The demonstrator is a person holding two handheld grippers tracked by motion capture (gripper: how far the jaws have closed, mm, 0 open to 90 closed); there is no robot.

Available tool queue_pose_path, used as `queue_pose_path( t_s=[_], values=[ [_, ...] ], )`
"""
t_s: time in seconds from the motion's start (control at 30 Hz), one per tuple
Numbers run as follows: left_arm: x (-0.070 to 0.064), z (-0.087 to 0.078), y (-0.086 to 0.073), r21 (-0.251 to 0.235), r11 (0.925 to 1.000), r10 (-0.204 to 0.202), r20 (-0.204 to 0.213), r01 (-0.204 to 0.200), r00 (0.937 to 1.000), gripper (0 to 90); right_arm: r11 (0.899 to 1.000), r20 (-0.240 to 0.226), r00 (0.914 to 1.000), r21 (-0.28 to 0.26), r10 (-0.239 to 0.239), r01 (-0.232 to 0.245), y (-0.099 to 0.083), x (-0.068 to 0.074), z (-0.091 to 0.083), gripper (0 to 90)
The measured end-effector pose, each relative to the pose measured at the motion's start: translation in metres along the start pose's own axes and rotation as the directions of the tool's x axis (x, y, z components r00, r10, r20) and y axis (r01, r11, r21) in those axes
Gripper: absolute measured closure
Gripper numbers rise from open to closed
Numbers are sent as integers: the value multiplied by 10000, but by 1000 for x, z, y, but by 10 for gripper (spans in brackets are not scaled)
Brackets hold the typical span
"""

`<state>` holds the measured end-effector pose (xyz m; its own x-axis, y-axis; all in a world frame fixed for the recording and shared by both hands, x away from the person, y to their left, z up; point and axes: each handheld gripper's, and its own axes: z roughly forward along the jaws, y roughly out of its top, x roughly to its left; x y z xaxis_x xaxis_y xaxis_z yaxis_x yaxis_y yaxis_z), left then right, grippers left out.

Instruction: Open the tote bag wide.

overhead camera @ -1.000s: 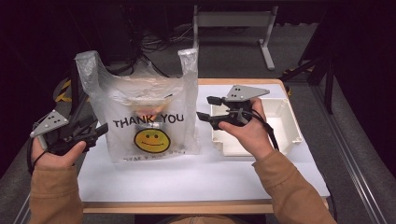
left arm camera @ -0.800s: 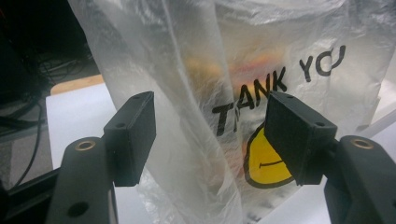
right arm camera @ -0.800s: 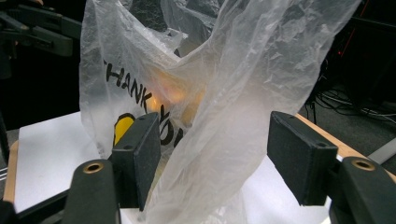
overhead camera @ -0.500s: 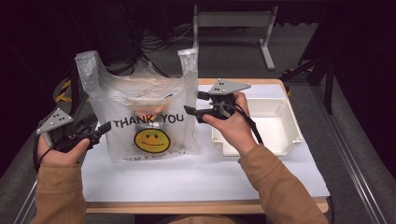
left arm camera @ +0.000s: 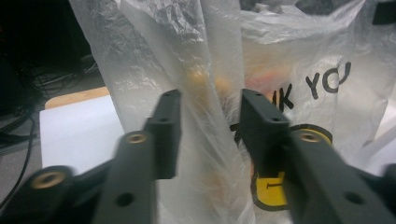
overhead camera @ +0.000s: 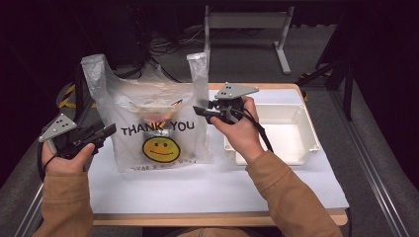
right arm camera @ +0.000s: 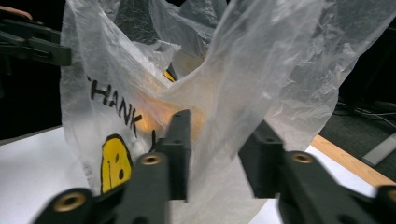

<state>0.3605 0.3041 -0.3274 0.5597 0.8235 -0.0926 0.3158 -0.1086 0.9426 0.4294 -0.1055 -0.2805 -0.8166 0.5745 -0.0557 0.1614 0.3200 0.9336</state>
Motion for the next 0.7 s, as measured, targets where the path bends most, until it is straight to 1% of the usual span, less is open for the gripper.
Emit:
queue_pose_path(
  t_s=[0.03,0.07,0.1,0.13,0.17,0.2,0.5,0.57,0.7],
  values=[
    [0,0,0,19,10000,47,26,-47,10000,643,10000,0,10000,0,0,0,0,0,0,755],
    [-1,0,0,90,9999,132,182,-134,9997,735,10000,-15,10000,24,-94,94,-1,0,0,842],
    [-1,0,0,90,9999,132,182,-134,9997,788,10000,-15,10000,24,-94,94,-1,0,0,842],
    [-1,-1,0,169,9996,228,375,-234,9990,844,9999,33,9998,-6,-171,171,-1,0,-2,895],
    [-1,-1,0,169,9996,228,375,-234,9990,887,9999,3,9999,-11,-166,166,-2,0,-2,900],
    [-2,-3,0,108,9995,282,377,-286,9989,897,9999,9,9999,-22,-156,156,-2,0,-3,900],
    [-3,-11,3,-36,9991,412,323,-411,9986,899,9998,68,9998,-110,-187,188,-3,-3,-9,900],
    [-3,-12,2,46,9988,476,357,-478,9982,899,9998,18,9999,-104,-166,166,-4,-3,-11,900],
    [-3,-11,-3,539,9965,607,575,-638,9965,899,9999,-78,9999,38,-150,151,-9,-2,-12,900]
  ],
)
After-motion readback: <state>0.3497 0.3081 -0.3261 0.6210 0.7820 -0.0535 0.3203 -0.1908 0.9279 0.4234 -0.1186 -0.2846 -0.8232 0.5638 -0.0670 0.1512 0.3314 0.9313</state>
